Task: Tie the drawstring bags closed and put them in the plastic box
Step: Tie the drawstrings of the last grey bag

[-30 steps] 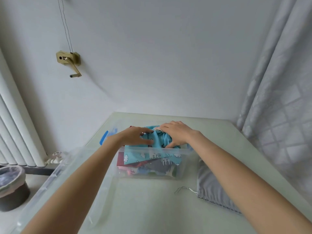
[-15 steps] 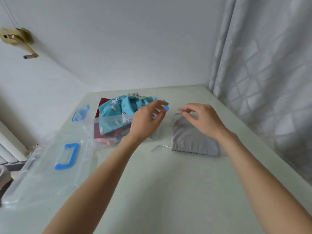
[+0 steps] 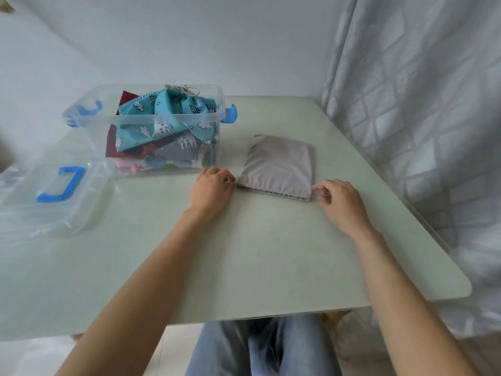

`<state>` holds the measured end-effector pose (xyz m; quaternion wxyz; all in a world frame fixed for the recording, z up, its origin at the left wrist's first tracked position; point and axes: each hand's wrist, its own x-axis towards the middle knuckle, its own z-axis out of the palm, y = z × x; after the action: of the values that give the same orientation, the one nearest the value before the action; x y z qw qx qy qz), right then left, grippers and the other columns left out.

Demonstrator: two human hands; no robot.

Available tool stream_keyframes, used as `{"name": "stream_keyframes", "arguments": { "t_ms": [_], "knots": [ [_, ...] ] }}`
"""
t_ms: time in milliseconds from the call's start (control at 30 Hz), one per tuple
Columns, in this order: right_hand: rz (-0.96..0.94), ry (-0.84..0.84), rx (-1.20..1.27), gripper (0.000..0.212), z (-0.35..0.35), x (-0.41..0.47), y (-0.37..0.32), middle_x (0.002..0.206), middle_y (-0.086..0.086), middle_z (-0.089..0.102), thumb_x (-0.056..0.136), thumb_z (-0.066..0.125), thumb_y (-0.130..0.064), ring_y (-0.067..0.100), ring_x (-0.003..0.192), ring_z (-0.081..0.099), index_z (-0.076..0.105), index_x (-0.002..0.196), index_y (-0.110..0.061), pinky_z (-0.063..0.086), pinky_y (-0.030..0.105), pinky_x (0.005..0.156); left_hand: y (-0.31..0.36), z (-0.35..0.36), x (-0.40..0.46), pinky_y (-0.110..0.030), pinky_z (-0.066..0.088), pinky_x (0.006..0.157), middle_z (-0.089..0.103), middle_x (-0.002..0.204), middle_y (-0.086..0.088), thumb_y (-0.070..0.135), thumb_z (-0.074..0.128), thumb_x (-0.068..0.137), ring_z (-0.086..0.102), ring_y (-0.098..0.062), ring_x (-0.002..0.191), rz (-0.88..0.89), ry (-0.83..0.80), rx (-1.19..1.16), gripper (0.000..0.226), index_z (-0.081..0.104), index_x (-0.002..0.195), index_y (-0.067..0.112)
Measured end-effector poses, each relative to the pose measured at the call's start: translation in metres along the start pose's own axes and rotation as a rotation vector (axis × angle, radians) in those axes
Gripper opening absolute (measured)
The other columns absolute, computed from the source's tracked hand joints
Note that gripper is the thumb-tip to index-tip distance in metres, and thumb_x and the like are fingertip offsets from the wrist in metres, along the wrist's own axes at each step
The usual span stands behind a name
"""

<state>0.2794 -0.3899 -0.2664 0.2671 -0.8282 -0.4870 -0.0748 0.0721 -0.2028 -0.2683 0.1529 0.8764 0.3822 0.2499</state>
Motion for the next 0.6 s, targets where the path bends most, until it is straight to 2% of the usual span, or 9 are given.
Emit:
{"name": "stream_keyframes", "arguments": {
  "t_ms": [100,167,267,333,367,433,500,600],
  "knots": [
    [0.027,-0.009,0.023,0.008,0.002,0.000,0.009,0.086,0.013,0.069,0.082,0.065,-0.009,0.036,0.085,0.061,0.070,0.088,-0.012,0.047,0.044,0.076,-0.007,-0.002,0.000,-0.032,0.037,0.077,0.063,0.099,-0.014,0.019,0.059,0.089,0.053,-0.034,0.097,0.024,-0.003,-0.002,0.013,0.066,0.095,0.011],
    [0.056,0.014,0.047,0.006,0.002,0.001,0.011,0.088,0.013,0.069,0.084,0.063,-0.010,0.033,0.084,0.062,0.068,0.087,-0.009,0.047,0.041,0.076,-0.008,-0.005,-0.002,-0.029,0.035,0.073,0.066,0.098,-0.008,0.020,0.057,0.090,0.056,-0.028,0.094,0.029,0.003,-0.053,0.011,0.064,0.094,0.013],
    [0.236,0.028,0.384,0.008,-0.002,0.003,0.004,0.083,0.004,0.066,0.088,0.059,-0.011,0.019,0.077,0.059,0.065,0.083,-0.011,0.042,0.032,0.075,-0.006,-0.013,-0.006,-0.022,0.041,0.066,0.068,0.081,0.008,0.024,0.053,0.094,0.060,-0.010,0.074,-0.060,0.032,-0.319,0.007,0.057,0.090,0.018],
    [0.318,0.000,0.646,0.015,-0.006,0.003,-0.004,0.066,-0.002,0.061,0.088,0.056,-0.009,0.012,0.061,0.054,0.061,0.074,-0.011,0.042,0.031,0.070,-0.004,-0.017,-0.009,-0.008,0.041,0.060,0.067,0.071,0.012,0.023,0.053,0.094,0.060,0.004,0.062,-0.099,0.037,-0.462,0.012,0.053,0.083,0.021],
    [0.331,-0.021,0.712,0.015,-0.007,0.003,-0.008,0.058,-0.003,0.054,0.088,0.056,-0.009,0.010,0.054,0.048,0.060,0.073,-0.006,0.040,0.030,0.064,-0.004,-0.018,-0.010,-0.007,0.041,0.060,0.067,0.070,0.011,0.021,0.053,0.094,0.060,0.006,0.058,-0.112,0.034,-0.520,0.015,0.052,0.079,0.021],
    [0.327,-0.072,0.748,0.020,-0.011,0.001,-0.014,0.056,-0.004,0.042,0.090,0.056,-0.015,0.009,0.055,0.038,0.062,0.077,-0.001,0.034,0.026,0.058,-0.003,-0.019,-0.010,-0.011,0.047,0.062,0.068,0.069,0.007,0.017,0.056,0.093,0.062,0.001,0.054,-0.155,0.023,-0.670,0.017,0.053,0.076,0.018],
    [0.307,-0.157,0.775,0.023,-0.017,-0.002,-0.019,0.061,-0.002,0.034,0.092,0.055,-0.021,0.010,0.057,0.033,0.065,0.076,-0.008,0.030,0.025,0.056,-0.004,-0.019,-0.009,-0.015,0.051,0.059,0.068,0.065,0.007,0.014,0.059,0.091,0.063,-0.003,0.051,-0.202,0.019,-0.775,0.015,0.056,0.076,0.013],
    [0.294,-0.288,0.821,0.025,-0.023,-0.003,-0.020,0.062,-0.002,0.030,0.093,0.053,-0.023,0.012,0.057,0.029,0.062,0.072,-0.012,0.028,0.026,0.055,-0.010,-0.019,-0.007,-0.018,0.052,0.060,0.069,0.059,0.011,0.018,0.062,0.089,0.063,-0.004,0.051,-0.228,0.020,-0.768,0.015,0.058,0.076,0.012]
  ]
}}
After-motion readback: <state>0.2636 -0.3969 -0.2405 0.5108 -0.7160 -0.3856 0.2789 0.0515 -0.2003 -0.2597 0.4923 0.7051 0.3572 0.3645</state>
